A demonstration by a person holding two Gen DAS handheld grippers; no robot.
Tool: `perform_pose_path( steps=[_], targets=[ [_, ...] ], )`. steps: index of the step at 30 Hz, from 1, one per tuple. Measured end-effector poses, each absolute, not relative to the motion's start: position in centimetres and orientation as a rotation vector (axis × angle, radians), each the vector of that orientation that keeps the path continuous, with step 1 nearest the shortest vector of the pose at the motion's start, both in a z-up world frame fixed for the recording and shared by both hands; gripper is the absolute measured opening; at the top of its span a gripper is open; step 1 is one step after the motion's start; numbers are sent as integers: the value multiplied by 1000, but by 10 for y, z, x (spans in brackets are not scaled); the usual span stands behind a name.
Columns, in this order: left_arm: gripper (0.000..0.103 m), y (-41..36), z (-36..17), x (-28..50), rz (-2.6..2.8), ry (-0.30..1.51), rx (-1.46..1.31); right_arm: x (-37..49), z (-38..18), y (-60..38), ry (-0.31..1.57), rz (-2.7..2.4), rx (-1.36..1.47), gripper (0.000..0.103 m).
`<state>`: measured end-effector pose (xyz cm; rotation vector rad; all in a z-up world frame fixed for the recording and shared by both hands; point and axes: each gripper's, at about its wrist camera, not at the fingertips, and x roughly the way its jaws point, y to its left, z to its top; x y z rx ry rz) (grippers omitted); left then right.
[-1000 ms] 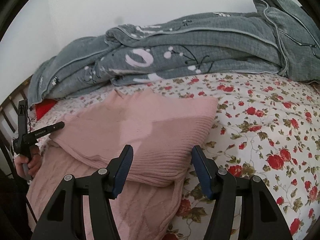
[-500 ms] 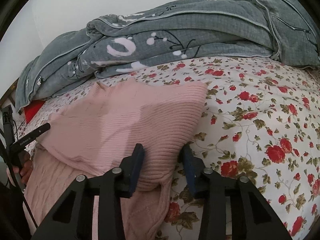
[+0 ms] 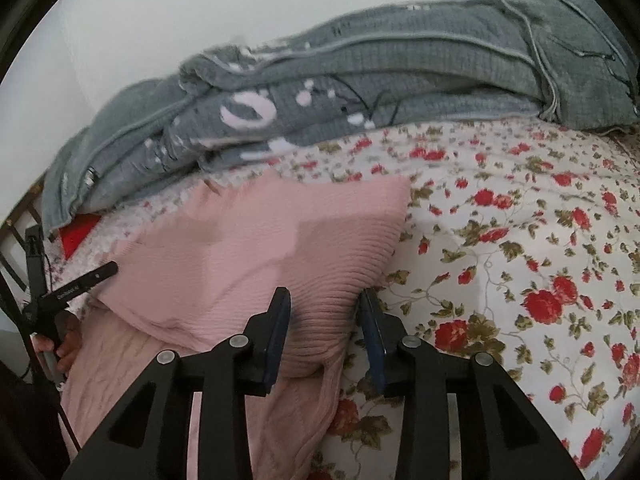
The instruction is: Fold small clothes
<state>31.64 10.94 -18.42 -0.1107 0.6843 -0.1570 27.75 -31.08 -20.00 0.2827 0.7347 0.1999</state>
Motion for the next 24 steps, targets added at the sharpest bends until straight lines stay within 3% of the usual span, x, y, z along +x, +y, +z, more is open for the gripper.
perform_pose_path(
  steps=[6,13,24],
  targets=[
    [74,109,-168,294,-146,622,-76,257,-183,-310,705,145,264,35],
    [74,114,-152,218,-145,621,-58,184,-159,-291,664,65,12,36],
    [74,122,-169,80,-200,707,-41,52,-174,-285,754,125,132,36]
  ],
)
